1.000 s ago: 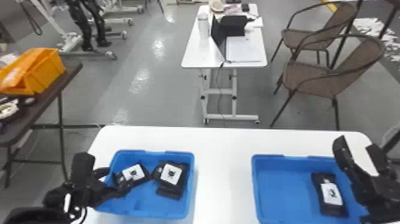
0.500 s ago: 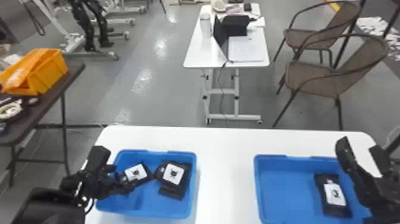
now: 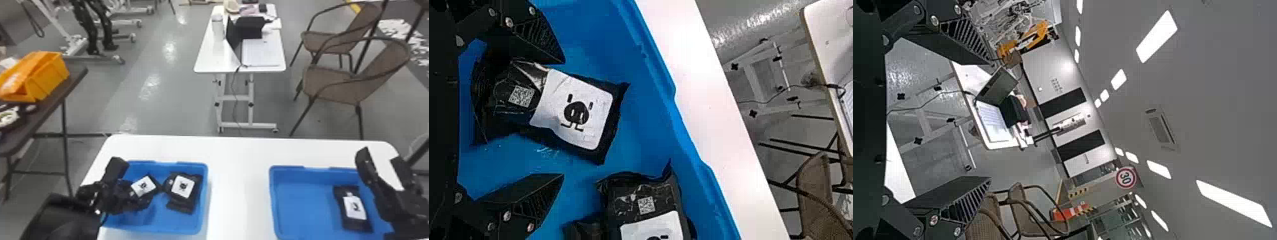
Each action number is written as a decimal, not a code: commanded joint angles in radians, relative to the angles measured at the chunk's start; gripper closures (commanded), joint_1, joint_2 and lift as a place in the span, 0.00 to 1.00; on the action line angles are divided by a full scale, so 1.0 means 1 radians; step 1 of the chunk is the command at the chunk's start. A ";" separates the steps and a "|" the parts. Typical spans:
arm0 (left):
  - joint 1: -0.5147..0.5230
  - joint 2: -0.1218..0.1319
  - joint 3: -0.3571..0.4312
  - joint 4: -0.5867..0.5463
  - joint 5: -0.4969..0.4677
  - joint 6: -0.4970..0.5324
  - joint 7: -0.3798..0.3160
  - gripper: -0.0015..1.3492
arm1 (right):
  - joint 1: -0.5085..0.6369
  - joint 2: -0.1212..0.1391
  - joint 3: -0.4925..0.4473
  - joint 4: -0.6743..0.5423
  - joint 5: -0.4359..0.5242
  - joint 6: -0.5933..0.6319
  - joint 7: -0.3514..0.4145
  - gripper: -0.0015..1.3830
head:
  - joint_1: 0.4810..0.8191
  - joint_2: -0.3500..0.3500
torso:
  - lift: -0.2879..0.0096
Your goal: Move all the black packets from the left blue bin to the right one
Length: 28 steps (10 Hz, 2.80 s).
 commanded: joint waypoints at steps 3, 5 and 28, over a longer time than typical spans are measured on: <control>-0.004 0.001 0.001 0.005 0.008 -0.035 -0.041 0.61 | 0.005 0.001 0.000 0.000 -0.003 0.000 0.000 0.15 | 0.63 0.64 | 0.97; 0.031 -0.002 0.009 -0.061 0.039 -0.036 -0.069 0.61 | 0.002 0.001 0.001 0.003 -0.005 0.000 0.000 0.15 | 0.63 0.63 | 0.97; -0.205 -0.076 -0.494 -0.056 0.731 -0.177 -0.273 0.81 | -0.178 0.001 0.192 0.054 -0.025 0.284 0.296 0.15 | 0.63 0.37 | 0.97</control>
